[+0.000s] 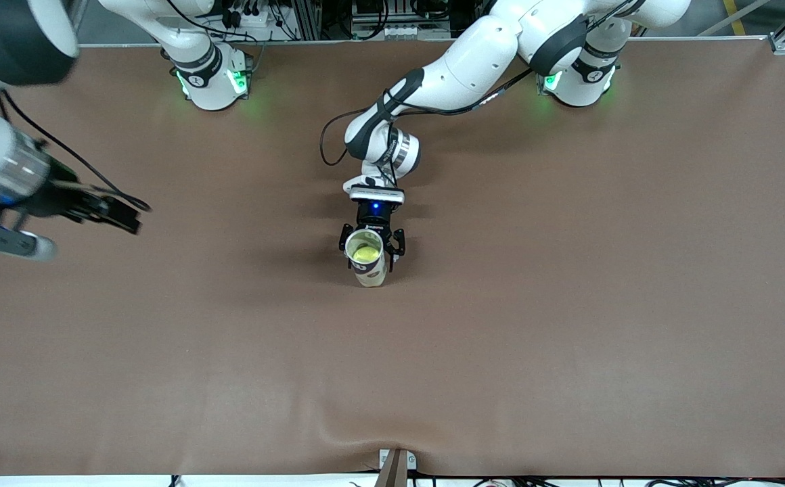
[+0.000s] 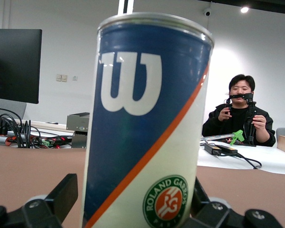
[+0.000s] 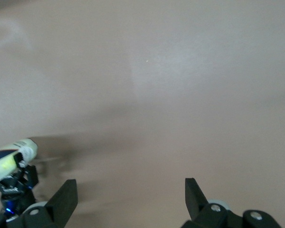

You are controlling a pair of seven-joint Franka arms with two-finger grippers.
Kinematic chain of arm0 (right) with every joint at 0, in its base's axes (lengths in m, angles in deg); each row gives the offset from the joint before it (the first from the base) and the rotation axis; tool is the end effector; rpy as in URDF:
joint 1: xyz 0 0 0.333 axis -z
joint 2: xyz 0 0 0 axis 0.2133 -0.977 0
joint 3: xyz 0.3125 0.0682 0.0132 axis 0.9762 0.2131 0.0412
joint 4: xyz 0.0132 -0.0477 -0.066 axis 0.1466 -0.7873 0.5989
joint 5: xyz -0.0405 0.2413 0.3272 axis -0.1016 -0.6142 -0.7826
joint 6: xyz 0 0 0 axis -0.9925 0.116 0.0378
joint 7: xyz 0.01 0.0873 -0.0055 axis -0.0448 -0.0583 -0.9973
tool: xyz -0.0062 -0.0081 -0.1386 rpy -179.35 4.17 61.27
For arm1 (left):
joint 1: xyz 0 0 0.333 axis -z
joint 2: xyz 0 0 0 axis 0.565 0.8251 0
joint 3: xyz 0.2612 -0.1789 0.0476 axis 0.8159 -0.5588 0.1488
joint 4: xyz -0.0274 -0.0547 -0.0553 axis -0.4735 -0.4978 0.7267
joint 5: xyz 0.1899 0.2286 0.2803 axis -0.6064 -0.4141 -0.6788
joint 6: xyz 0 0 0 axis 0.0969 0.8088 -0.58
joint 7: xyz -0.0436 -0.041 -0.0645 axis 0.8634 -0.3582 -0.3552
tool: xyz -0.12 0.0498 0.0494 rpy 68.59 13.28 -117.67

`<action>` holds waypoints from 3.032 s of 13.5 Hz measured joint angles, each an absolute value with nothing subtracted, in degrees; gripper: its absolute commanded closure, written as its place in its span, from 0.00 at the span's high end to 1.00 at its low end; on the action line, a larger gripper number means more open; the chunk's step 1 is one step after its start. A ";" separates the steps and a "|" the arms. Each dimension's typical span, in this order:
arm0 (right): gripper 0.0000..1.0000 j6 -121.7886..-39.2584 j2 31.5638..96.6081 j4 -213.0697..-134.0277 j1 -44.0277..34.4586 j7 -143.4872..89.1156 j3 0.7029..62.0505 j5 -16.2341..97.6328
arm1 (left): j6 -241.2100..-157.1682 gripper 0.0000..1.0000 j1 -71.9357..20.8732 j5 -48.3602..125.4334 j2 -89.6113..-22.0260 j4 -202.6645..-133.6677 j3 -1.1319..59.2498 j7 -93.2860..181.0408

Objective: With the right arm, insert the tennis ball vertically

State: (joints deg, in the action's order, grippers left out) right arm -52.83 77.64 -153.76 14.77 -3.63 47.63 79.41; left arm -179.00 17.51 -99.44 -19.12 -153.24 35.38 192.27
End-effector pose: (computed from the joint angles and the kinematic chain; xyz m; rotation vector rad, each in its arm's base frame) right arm 0.6150 0.0757 0.5844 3.1256 -0.2838 -0.0307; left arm 0.4387 -0.5927 0.0681 2.0112 0.0705 2.2215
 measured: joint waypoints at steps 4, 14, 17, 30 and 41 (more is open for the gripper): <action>1.00 -52.11 80.49 -154.26 14.83 -12.19 43.91 79.41 | -179.00 1.00 17.55 -97.89 -19.12 -153.03 34.08 192.11; 1.00 -52.01 88.05 -159.35 15.06 -23.03 35.95 79.41 | -178.87 1.00 18.66 -95.17 -19.13 -152.54 32.62 191.66; 1.00 -53.15 90.95 -163.90 15.13 -23.03 35.83 78.72 | -178.87 1.00 18.68 -94.63 -19.12 -152.54 32.56 191.61; 1.00 -53.81 93.73 -169.50 15.25 -23.01 36.09 76.20 | -178.76 1.00 20.60 -85.74 -18.62 -152.47 32.30 183.36; 1.00 -53.96 93.73 -169.49 15.25 -23.02 36.09 76.19 | -179.49 1.00 20.52 -74.95 -22.79 -149.75 28.41 171.72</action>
State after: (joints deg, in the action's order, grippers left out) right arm -53.96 93.73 -169.49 15.25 -23.02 36.09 76.19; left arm -179.49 20.52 -74.95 -22.79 -149.75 28.41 171.72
